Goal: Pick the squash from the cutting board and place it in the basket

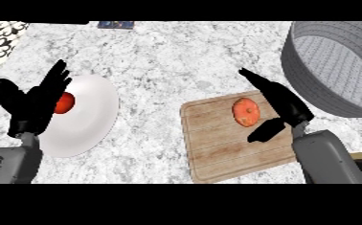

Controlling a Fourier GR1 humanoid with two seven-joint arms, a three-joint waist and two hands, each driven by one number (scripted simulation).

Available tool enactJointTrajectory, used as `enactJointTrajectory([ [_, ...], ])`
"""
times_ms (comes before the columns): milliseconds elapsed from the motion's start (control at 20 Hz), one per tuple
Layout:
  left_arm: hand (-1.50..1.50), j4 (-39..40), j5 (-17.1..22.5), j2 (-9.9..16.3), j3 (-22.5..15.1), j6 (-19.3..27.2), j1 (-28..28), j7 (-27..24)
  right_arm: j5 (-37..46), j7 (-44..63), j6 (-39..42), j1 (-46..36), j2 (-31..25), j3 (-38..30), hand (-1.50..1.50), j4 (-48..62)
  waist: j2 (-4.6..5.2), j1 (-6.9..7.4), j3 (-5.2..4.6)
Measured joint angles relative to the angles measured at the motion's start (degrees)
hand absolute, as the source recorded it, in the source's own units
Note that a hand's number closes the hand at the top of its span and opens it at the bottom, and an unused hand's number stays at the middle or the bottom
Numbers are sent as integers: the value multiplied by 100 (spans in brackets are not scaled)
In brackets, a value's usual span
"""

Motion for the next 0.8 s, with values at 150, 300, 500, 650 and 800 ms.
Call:
enactJointTrajectory([
  [150, 0, 26, -57, -68, -31, 13, -11, -43, 167, -143, -122, 19, 39, 33, -150, 171, -1, 2, 14],
  [300, 0, 42, -55, -97, -30, -35, -15, -47, 368, -178, -240, -1, 66, 58, -150, 354, -7, 6, 12],
  [500, 0, 168, -89, -80, 34, -56, -87, -100, 647, -181, -432, 26, 104, 211, -150, 540, -5, -4, 2],
  [650, 0, 239, -121, -98, 52, -52, -159, -106, 752, -170, -489, 28, 115, 266, 150, 585, -6, -16, 4],
  [800, 0, 187, -131, -123, 46, -57, -184, -33, 1037, -322, -612, -33, 166, 463, 150, 916, 2, -4, 68],
])
